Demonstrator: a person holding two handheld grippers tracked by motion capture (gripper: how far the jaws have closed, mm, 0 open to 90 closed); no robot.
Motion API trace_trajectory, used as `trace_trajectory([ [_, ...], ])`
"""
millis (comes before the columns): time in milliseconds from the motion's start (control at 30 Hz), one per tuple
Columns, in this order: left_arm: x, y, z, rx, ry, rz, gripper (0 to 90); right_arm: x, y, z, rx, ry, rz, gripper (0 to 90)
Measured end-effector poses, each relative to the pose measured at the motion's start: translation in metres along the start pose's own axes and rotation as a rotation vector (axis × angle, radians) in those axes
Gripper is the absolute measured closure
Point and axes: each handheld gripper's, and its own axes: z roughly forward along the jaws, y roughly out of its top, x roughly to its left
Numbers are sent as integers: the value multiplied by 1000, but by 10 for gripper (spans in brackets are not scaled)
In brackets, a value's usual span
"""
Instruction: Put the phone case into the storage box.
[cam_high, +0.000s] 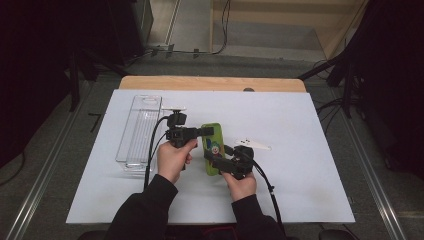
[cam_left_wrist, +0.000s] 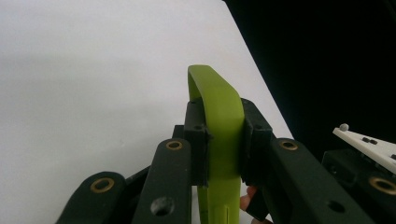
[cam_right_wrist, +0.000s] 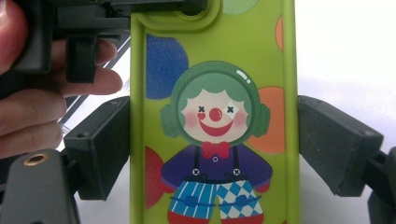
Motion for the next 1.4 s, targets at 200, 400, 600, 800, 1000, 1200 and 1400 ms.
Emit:
trace_trajectory([
  [200, -1, 0, -2, -3, -21, -4, 784, -2, 3, -1, 15, 34, -26, 103],
  [400, -5, 1, -5, -10, -18, 23, 785, -1, 8, -3, 48, 63, -51, 0],
  [600, -17, 5, -12, -25, 7, 102, 784, -2, 17, -9, 76, 100, -81, 0],
  [800, -21, 9, -17, -21, 14, 147, 783, -3, 30, -13, 183, 171, -101, 0],
  [1000, -22, 10, -19, -8, 5, 189, 783, 1, 38, -14, 249, 197, -173, 0],
  [1200, -25, 15, -18, 8, -14, 274, 784, -4, 45, -15, 267, 261, -226, 0],
  [1400, -25, 18, -18, 27, -50, 331, 783, -12, 49, -17, 291, 263, -267, 0],
])
